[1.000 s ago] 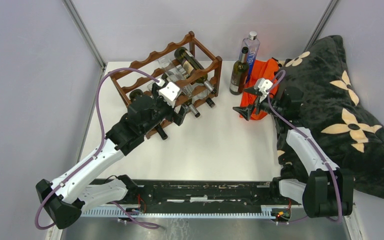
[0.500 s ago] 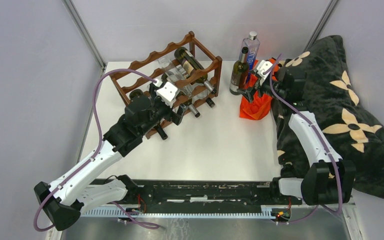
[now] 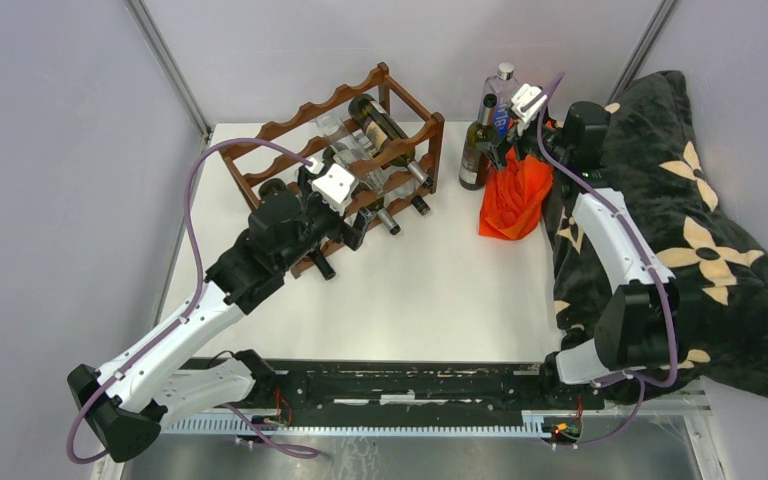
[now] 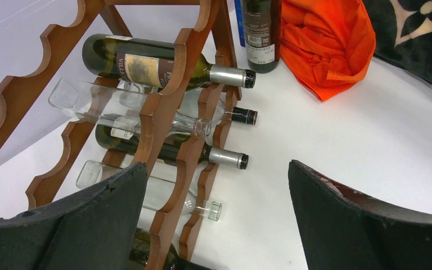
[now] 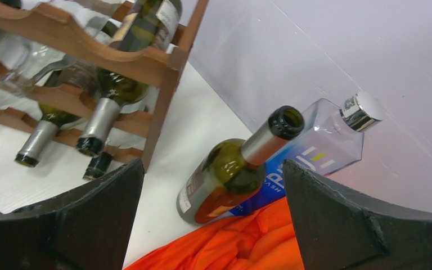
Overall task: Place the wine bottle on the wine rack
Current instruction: Pick up the wine bottle from the center of the board.
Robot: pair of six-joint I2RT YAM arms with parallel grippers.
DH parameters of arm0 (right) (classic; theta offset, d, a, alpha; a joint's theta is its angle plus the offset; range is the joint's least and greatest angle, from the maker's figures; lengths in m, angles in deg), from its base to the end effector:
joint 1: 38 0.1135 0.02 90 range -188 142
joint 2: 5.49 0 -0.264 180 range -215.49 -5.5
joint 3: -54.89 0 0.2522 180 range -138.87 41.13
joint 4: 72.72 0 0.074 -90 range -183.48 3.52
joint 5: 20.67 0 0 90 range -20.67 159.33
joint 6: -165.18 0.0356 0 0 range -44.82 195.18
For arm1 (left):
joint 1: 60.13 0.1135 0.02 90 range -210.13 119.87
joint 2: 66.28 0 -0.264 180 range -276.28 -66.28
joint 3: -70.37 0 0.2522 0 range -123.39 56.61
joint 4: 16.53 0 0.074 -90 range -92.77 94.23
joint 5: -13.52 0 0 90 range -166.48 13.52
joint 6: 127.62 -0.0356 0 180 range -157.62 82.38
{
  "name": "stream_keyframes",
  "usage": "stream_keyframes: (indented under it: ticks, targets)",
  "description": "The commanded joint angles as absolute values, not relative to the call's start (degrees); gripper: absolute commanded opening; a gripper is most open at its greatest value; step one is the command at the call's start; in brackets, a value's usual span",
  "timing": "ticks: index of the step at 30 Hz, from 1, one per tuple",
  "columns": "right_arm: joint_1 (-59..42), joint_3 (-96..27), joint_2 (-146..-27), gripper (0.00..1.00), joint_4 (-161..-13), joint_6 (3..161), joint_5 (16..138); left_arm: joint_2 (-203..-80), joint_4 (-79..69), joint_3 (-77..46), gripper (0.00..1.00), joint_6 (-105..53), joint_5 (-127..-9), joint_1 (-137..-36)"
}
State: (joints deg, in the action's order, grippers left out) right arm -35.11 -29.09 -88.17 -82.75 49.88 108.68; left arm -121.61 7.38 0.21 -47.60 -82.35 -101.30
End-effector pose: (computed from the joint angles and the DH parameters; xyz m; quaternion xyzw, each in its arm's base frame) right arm 0.3373 0.0396 0.3657 -0.3867 0.6397 0.1315 0.6512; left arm 0.1693 -0.1432 0.3779 0.2981 0.6998 -0.1367 0.6347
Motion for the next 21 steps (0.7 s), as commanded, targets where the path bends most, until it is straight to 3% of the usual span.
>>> stream_keyframes:
  ticks: [1,12,21]
  targets:
    - [-34.81,-38.92,-93.25,0.98,-84.13,53.55,102.27,-120.16,4.86,-0.17,1.00,-49.59,-82.82,-101.00]
    - [-32.44,-50.52,-102.54,0.98,-90.16,67.83,90.51,-119.73,4.99,-0.17,1.00,-49.83,-83.22,-101.04]
    - [-30.69,-51.12,-106.30,0.98,-87.49,71.86,84.09,-119.96,5.01,-0.12,1.00,-49.93,-83.26,-101.02]
